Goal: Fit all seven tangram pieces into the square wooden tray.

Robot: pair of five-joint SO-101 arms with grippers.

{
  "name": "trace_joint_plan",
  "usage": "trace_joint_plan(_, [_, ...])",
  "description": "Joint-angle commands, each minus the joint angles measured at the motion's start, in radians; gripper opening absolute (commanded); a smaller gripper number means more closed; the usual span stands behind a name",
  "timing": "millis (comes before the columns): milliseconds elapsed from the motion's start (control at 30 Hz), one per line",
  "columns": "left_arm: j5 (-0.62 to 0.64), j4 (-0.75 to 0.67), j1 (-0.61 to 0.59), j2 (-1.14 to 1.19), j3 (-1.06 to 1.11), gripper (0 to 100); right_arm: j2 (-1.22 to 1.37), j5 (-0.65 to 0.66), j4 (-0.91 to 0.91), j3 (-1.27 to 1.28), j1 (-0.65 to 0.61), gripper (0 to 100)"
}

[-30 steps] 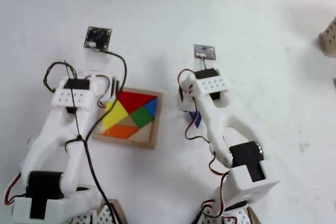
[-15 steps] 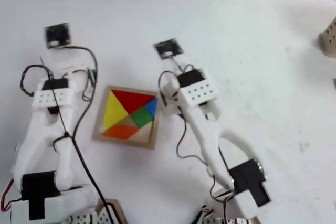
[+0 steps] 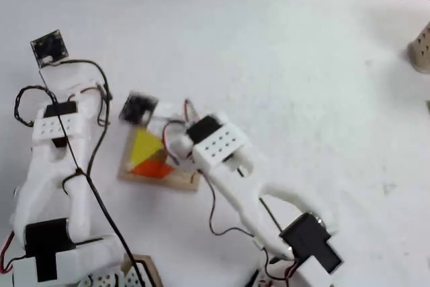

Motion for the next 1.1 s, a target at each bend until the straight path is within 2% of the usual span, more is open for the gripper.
trace_joint_plan(0, [0.009,-0.023,-0.008,-0.004,-0.040,15,-0.047,0.176,-0.085,0.064,-0.071,13.0])
trace_joint_plan(233, [0.009,-0.020,-0.008,-0.004,-0.040,15,-0.045,0.358,-0.202,0.181,-0.108,13.6])
trace_joint_plan(300, [0.009,-0.020,-0.008,-0.004,-0.040,15,-0.045,0.359,-0.171,0.180,-0.108,17.6])
trace_joint_plan(467, [0.009,-0.020,-0.005,-0.004,-0.040,15,-0.045,0.359,-0.064,0.110,-0.107,36.4])
trace_joint_plan(667, [0.008,-0.018,-0.005,-0.004,-0.040,15,-0.058,0.354,0.041,0.020,-0.104,36.8])
trace_joint_plan(733, [0.008,-0.018,-0.004,-0.004,-0.040,15,-0.065,0.318,0.091,-0.008,-0.093,36.8])
trace_joint_plan(800, [-0.026,-0.017,0.001,-0.005,-0.038,15,-0.093,0.249,0.134,-0.031,-0.067,34.4])
trace_joint_plan(867, [-0.075,-0.015,0.027,-0.008,-0.038,15,-0.139,0.189,0.153,-0.040,-0.019,27.3])
trace_joint_plan(1033, [-0.106,0.031,0.062,-0.013,-0.046,15,-0.252,-0.051,0.151,-0.034,0.153,0.3])
trace_joint_plan(1067, [-0.104,0.031,0.064,-0.013,-0.046,14,-0.263,-0.101,0.157,-0.032,0.191,2.9])
